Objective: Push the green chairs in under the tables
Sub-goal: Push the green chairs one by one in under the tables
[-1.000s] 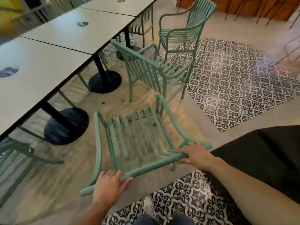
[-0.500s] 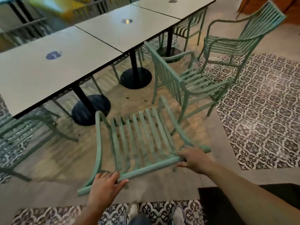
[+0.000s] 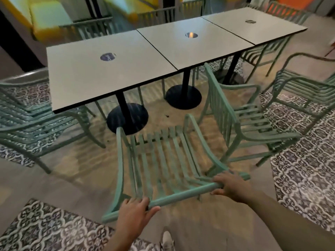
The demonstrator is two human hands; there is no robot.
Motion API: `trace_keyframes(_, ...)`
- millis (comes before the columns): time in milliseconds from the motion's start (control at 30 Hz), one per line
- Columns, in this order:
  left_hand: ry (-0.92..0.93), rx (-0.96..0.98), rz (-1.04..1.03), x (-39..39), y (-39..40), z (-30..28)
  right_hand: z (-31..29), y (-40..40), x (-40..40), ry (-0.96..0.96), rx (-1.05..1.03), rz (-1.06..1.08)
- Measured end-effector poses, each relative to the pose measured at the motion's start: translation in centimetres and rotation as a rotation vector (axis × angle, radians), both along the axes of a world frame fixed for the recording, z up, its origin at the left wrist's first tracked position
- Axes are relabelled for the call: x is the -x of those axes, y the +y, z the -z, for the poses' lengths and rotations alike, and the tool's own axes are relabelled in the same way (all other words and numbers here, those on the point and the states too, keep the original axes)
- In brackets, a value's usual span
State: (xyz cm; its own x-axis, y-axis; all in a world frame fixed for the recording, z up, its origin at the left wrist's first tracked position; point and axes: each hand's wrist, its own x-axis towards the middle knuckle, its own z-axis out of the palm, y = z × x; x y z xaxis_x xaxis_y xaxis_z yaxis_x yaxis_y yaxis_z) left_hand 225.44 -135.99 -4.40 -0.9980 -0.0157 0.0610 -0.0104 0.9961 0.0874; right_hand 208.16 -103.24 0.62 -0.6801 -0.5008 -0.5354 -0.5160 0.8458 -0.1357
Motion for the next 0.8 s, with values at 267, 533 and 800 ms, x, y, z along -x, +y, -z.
trace_keyframes(267, -0.021, -0.017, -0.090, 2.4, 0.2, 0.0, 0.4, -1.3, 6.1, 0.045, -0.020, -0.196)
trace_keyframes(533, -0.094, 0.002, -0.202, 4.9, 1.0, 0.6, 0.5, -2.1, 11.4, 0.005, 0.055, -0.274)
trace_keyframes(800, -0.070, -0.014, -0.223, 5.0, 1.0, 0.4, 1.9, -1.2, 11.9, 0.118, 0.226, -0.289)
